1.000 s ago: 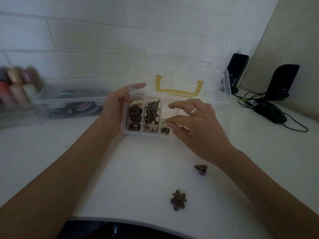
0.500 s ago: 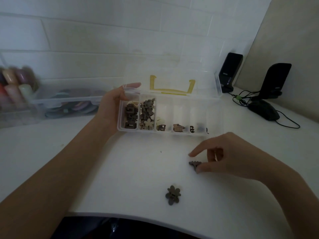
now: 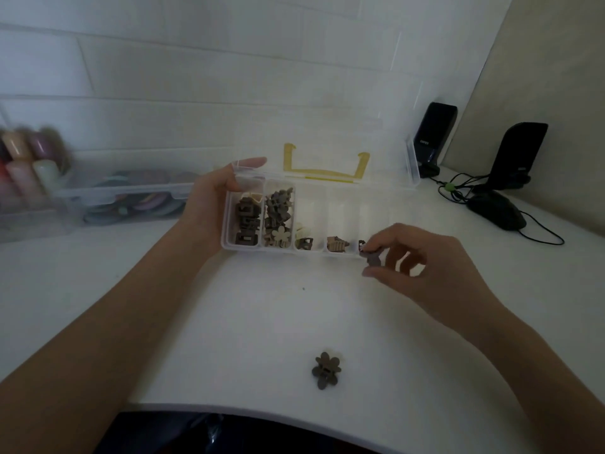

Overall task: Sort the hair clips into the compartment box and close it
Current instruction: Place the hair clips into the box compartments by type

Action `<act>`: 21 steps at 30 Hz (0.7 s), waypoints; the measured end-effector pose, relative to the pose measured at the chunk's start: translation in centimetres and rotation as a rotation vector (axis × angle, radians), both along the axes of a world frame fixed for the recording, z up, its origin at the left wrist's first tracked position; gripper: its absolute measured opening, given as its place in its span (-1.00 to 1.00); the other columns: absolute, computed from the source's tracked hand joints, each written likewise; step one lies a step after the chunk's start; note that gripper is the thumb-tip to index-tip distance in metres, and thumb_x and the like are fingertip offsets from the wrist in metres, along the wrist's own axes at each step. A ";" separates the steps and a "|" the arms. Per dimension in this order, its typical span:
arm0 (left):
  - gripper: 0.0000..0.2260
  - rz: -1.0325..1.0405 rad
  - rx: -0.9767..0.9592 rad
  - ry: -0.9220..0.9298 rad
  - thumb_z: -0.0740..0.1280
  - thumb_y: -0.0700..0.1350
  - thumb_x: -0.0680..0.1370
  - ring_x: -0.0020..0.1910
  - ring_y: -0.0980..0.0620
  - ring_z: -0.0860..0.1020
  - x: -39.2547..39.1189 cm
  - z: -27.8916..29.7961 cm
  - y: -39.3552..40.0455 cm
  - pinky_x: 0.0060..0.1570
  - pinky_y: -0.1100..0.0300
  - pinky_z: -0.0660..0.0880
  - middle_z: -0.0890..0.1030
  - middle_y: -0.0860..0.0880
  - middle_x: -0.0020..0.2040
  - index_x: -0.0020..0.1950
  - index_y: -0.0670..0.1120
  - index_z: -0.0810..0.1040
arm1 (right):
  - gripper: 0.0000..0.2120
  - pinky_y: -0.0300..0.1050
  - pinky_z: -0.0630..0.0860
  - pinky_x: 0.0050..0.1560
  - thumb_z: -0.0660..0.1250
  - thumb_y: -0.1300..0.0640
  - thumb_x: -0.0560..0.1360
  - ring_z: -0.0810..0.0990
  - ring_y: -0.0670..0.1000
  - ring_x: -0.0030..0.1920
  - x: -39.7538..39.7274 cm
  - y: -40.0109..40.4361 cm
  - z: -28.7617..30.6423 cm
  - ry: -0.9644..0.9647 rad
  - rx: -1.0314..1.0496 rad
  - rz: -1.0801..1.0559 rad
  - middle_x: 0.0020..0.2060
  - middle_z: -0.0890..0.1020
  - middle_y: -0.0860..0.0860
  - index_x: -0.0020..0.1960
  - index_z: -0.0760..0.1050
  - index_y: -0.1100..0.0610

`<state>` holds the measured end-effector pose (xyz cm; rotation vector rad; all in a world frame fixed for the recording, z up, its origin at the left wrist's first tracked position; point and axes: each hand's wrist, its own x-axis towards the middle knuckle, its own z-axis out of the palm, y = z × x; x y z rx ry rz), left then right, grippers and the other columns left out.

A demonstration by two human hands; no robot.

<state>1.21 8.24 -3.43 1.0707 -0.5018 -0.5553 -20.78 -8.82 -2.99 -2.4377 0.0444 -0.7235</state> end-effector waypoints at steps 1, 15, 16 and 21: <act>-0.59 -0.007 -0.001 -0.003 0.09 -0.19 0.31 -0.08 -0.15 0.57 0.0 0.0 0.0 -0.08 -0.02 0.55 0.58 -0.11 -0.06 0.05 -0.05 0.60 | -0.76 -0.28 0.51 -0.29 0.53 0.18 0.30 0.58 -0.02 -0.28 0.0 0.0 0.0 -0.025 0.029 -0.001 -0.16 0.62 -0.20 -0.11 0.56 -0.03; -0.56 -0.003 -0.010 0.000 0.11 -0.19 0.25 -0.09 -0.14 0.58 0.2 -0.1 0.0 -0.14 0.02 0.57 0.57 -0.13 -0.04 0.04 -0.05 0.60 | -0.87 -0.40 0.39 -0.22 0.44 0.19 0.39 0.50 -0.16 -0.19 0.9 -1.5 -0.1 -0.190 0.005 -0.217 -0.15 0.57 -0.17 -0.13 0.61 -0.03; -0.56 -0.002 -0.009 -0.003 0.11 -0.19 0.25 -0.09 -0.13 0.58 0.2 0.0 0.0 -0.14 0.02 0.58 0.57 -0.11 -0.06 0.05 -0.05 0.60 | -0.87 -0.44 0.36 -0.19 0.44 0.19 0.40 0.49 -0.17 -0.18 1.2 -1.6 -0.1 -0.154 -0.029 -0.210 -0.15 0.56 -0.16 -0.14 0.62 -0.03; -0.57 -0.013 -0.018 -0.010 0.12 -0.20 0.26 -0.21 -0.07 0.64 0.0 0.0 0.0 -0.23 0.07 0.58 0.64 -0.05 -0.19 0.04 -0.06 0.59 | -0.89 -0.43 0.32 -0.11 0.43 0.20 0.42 0.43 -0.16 -0.13 2.5 -1.9 0.9 -0.080 -0.270 -0.195 -0.21 0.54 -0.21 -0.13 0.63 -0.01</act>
